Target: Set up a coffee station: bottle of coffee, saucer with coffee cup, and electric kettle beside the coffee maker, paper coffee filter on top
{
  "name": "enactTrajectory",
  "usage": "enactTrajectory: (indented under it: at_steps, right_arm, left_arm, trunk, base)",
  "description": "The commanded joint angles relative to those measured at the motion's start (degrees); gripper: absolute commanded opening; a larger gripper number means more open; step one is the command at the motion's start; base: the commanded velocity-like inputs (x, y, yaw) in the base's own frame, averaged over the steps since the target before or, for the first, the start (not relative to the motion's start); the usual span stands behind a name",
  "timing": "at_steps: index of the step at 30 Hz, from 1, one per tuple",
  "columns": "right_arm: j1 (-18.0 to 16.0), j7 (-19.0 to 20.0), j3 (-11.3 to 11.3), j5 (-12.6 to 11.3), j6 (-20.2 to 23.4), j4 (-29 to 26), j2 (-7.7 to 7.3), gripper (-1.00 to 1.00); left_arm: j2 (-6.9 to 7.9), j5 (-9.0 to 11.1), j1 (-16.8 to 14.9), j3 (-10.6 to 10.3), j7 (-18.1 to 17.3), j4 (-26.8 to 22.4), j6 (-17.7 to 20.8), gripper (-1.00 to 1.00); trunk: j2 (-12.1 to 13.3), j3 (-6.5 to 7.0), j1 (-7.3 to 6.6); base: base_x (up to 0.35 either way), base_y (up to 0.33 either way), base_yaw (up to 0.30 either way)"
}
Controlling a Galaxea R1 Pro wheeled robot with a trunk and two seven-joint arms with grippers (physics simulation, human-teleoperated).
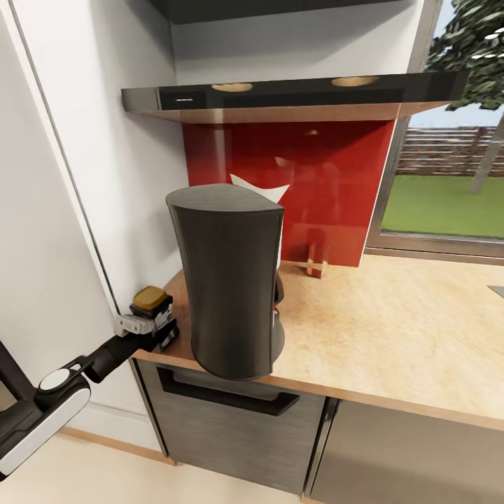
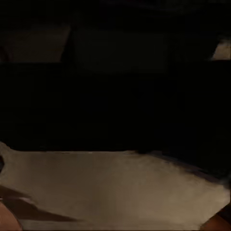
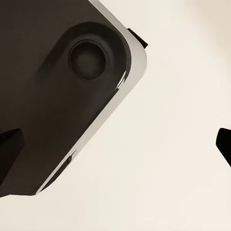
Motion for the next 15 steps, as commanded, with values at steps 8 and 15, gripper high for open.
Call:
enactTrajectory:
  at_steps: [8, 15]
  right_arm:
    - [-0.1, 0.3, 0.2, -0.5, -0.3, 0.2, 0.02, 1.00]
    - [-0.1, 0.3, 0.2, -0.5, -0.4, 0.2, 0.02, 1.00]
  left_arm:
    - [0.05, 0.6, -0.1, -0.1, -0.1, 0.0, -0.1, 1.00]
    - [0.05, 0.6, -0.1, -0.1, -0.1, 0.0, -0.1, 1.00]
  trunk:
    - [0.0, -0.06, 0.00]
    - [0.0, -0.06, 0.00]
  base:
    - [0.000, 0.000, 0.000]
    - [0.000, 0.000, 0.000]
